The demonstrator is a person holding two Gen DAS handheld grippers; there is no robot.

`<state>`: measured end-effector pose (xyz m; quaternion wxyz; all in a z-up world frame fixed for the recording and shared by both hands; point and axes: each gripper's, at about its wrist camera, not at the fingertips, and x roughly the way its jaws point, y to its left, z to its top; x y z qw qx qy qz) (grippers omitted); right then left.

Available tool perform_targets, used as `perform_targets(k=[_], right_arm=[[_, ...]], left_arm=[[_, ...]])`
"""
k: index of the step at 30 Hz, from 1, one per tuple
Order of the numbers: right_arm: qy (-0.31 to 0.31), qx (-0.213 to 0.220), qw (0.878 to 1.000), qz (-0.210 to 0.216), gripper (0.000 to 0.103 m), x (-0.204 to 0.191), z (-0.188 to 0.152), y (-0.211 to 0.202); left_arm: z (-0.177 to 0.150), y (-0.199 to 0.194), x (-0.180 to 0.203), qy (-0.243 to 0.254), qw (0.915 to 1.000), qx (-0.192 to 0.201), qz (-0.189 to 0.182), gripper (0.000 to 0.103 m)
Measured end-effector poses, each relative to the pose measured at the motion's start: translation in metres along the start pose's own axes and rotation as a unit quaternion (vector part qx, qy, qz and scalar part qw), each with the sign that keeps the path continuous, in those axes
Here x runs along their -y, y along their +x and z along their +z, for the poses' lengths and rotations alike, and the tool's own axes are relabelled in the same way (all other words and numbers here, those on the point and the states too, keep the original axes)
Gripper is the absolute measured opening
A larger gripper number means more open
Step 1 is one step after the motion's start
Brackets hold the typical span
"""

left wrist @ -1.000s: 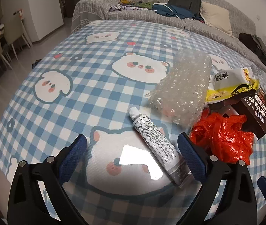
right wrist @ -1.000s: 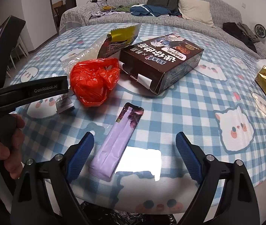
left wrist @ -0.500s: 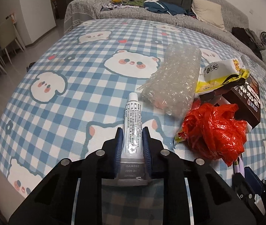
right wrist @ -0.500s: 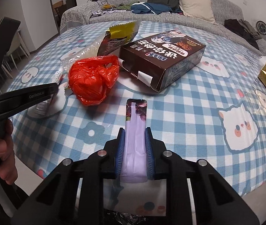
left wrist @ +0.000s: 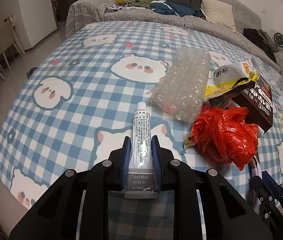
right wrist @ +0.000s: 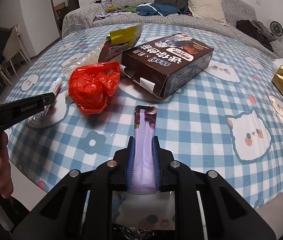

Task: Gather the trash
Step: 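Lift and carry the white tube and purple packet with both tools over the bin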

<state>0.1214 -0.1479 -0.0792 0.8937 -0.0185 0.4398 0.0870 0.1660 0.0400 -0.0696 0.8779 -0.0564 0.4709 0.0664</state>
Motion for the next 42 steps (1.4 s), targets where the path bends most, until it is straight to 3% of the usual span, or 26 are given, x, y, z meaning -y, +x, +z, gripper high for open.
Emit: perform_targets(k=[42], right_arm=[[0.006, 0.029, 1.000, -0.007, 0.017, 0.003, -0.031, -0.061]], left_arm=[[-0.059, -0.084, 0.001, 0.015, 0.9992, 0.022, -0.030, 0.021]])
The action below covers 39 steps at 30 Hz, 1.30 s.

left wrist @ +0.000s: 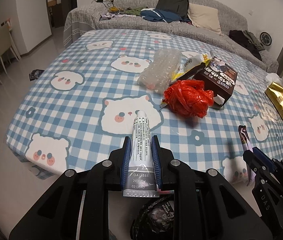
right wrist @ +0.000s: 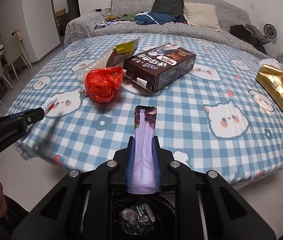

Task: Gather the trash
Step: 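Lift and carry the white tube and purple packet with both tools over the bin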

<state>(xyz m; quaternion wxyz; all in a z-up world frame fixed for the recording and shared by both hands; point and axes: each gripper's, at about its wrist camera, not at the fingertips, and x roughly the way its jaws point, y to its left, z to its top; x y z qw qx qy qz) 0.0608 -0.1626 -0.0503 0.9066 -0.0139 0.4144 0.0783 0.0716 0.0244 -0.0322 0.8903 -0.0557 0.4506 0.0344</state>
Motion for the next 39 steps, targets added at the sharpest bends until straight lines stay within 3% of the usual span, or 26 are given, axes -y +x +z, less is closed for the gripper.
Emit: perform_targets(k=[14, 39], right_arm=[[0.001, 0.017, 1.000, -0.009, 0.017, 0.005, -0.020, -0.028], [0.000, 0.015, 1.000, -0.012, 0.017, 0.013, -0.077, -0.058]], left_arm=[[-0.040, -0.036, 0.014, 0.005, 0.9994, 0.032, -0.013, 0.021], [-0.105, -0.066, 0.018, 0.018, 0.9987, 0.038, -0.029, 0.021]])
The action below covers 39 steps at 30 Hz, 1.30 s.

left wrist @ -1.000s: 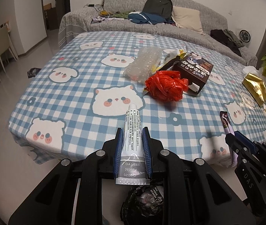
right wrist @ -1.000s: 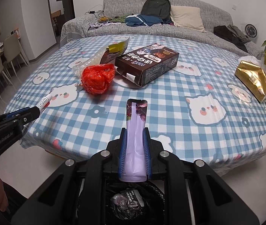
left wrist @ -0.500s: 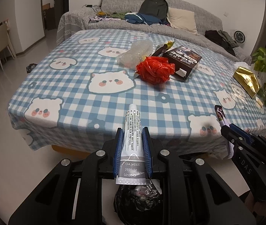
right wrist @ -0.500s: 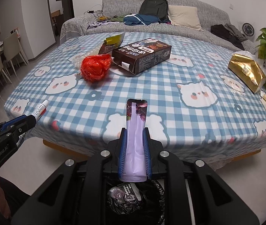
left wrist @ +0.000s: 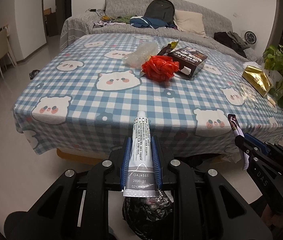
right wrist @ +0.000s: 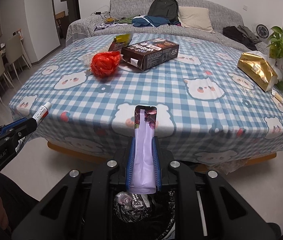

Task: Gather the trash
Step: 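Lift and carry the white tube and purple packet with both tools over the bin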

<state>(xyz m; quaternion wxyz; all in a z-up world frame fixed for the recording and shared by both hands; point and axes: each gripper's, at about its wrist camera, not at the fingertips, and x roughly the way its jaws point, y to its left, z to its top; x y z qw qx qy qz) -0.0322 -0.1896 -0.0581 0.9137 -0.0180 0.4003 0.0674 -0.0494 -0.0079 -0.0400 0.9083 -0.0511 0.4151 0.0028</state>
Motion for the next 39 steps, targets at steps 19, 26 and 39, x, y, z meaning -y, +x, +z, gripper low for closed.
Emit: perform_targets(k=[19, 26, 39], right_arm=[[0.003, -0.046, 0.999, 0.009, 0.017, -0.005, -0.054, 0.008], [0.003, -0.071, 0.997, 0.004, 0.017, -0.003, -0.069, 0.026], [0.001, -0.121, 0.993, 0.000, 0.017, -0.003, -0.095, 0.078]], left_arm=[[-0.056, 0.008, -0.001, -0.003, 0.9994, -0.036, -0.002, 0.021], [-0.067, 0.025, 0.001, -0.002, 0.9990, -0.044, 0.007, 0.021], [-0.088, 0.078, 0.003, 0.004, 0.9959, -0.089, 0.013, 0.021]])
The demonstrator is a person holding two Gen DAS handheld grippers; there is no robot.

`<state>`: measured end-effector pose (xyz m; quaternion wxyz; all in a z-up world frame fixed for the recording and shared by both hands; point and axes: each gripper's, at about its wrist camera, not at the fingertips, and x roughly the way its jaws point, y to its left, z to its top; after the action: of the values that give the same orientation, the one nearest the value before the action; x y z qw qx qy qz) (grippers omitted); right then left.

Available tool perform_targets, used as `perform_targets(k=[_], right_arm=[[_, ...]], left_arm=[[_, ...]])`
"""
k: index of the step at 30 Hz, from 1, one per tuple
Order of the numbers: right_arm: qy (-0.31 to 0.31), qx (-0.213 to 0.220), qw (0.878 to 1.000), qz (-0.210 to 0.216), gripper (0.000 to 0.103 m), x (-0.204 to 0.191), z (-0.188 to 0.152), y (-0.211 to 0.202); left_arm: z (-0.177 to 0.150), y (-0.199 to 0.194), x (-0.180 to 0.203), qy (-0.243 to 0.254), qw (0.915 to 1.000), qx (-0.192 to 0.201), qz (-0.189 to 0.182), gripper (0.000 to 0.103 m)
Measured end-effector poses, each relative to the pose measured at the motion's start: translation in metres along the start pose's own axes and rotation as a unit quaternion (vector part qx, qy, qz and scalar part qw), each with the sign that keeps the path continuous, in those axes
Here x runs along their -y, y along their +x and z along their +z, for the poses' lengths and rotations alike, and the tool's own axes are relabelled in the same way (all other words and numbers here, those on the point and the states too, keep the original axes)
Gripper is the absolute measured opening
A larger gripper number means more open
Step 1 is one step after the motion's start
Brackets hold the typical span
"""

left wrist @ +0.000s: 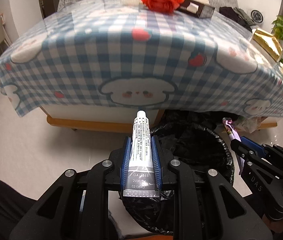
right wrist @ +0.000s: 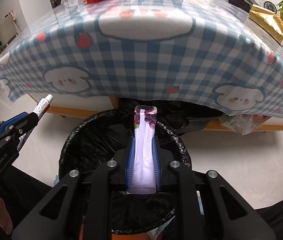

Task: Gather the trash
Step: 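Lift and carry the white tube and purple packet with both tools over the bin, then open the right tool to drop the purple packet while the left drops the tube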

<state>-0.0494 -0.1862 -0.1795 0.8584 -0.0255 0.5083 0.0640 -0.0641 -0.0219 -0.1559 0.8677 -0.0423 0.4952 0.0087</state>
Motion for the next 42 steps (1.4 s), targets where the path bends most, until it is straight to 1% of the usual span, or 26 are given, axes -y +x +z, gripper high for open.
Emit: perform_targets(k=[6, 10, 14, 18, 20, 22, 23, 24, 25, 26, 28, 29, 30, 31, 34, 35, 37, 39, 42], right_arm=[[-0.007, -0.018, 1.000, -0.005, 0.017, -0.004, -0.001, 0.022], [-0.017, -0.026, 1.000, -0.003, 0.017, -0.009, -0.002, 0.034], [-0.025, -0.028, 0.999, 0.002, 0.017, -0.017, -0.002, 0.039], [-0.030, -0.029, 0.999, 0.006, 0.018, -0.023, 0.000, 0.042], [-0.032, -0.032, 0.999, 0.010, 0.019, -0.025, 0.000, 0.042], [-0.032, -0.032, 0.999, 0.012, 0.024, -0.024, 0.001, 0.043], [-0.030, -0.030, 0.999, 0.013, 0.024, -0.023, 0.002, 0.043], [-0.029, -0.030, 0.999, 0.013, 0.028, -0.021, 0.002, 0.043], [-0.027, -0.029, 0.999, 0.013, 0.036, -0.021, 0.002, 0.043], [-0.023, -0.028, 0.999, 0.015, 0.040, -0.018, 0.002, 0.042], [-0.018, -0.026, 0.999, 0.016, 0.053, -0.014, 0.003, 0.039], [-0.016, -0.025, 0.999, 0.014, 0.056, -0.011, 0.003, 0.037], [-0.014, -0.022, 1.000, 0.010, 0.066, -0.007, 0.004, 0.035], [-0.014, -0.019, 1.000, 0.007, 0.072, -0.004, 0.005, 0.033], [-0.009, -0.014, 1.000, 0.003, 0.082, 0.013, 0.009, 0.026], [0.000, -0.009, 1.000, 0.001, 0.083, 0.022, 0.010, 0.023], [0.018, -0.001, 1.000, -0.005, 0.090, 0.037, 0.010, 0.018], [0.036, 0.005, 0.999, -0.012, 0.091, 0.053, 0.010, 0.013], [0.043, 0.008, 0.999, -0.023, 0.093, 0.069, 0.010, 0.010]], left_arm=[[-0.005, 0.017, -0.009, -0.007, 0.9999, -0.012, 0.000, 0.021], [-0.006, 0.024, -0.013, -0.012, 0.9998, -0.016, 0.006, 0.021], [-0.007, 0.031, -0.015, -0.012, 0.9996, -0.021, 0.013, 0.021], [-0.008, 0.034, -0.016, -0.012, 0.9994, -0.031, 0.012, 0.021], [-0.007, 0.035, -0.015, -0.010, 0.9994, -0.030, 0.013, 0.021], [-0.007, 0.036, -0.013, -0.008, 0.9993, -0.033, 0.012, 0.021], [-0.007, 0.037, -0.012, -0.007, 0.9993, -0.034, 0.012, 0.021], [-0.007, 0.038, -0.010, -0.005, 0.9993, -0.035, 0.013, 0.021], [-0.007, 0.039, -0.009, -0.004, 0.9993, -0.036, 0.012, 0.021], [-0.006, 0.040, -0.007, -0.003, 0.9992, -0.038, 0.011, 0.021], [-0.006, 0.041, -0.001, -0.002, 0.9991, -0.041, 0.010, 0.021], [-0.006, 0.041, 0.002, -0.001, 0.9991, -0.043, 0.008, 0.021], [-0.005, 0.042, 0.004, 0.000, 0.9990, -0.044, 0.005, 0.021], [-0.005, 0.042, 0.009, 0.003, 0.9990, -0.045, 0.003, 0.021], [-0.005, 0.042, 0.022, 0.014, 0.9989, -0.044, 0.000, 0.021], [-0.005, 0.043, 0.027, 0.017, 0.9988, -0.045, -0.002, 0.021], [-0.005, 0.044, 0.035, 0.022, 0.9986, -0.048, -0.004, 0.021], [-0.005, 0.045, 0.045, 0.029, 0.9983, -0.050, -0.010, 0.021], [-0.005, 0.045, 0.061, 0.041, 0.9978, -0.049, -0.016, 0.021]])
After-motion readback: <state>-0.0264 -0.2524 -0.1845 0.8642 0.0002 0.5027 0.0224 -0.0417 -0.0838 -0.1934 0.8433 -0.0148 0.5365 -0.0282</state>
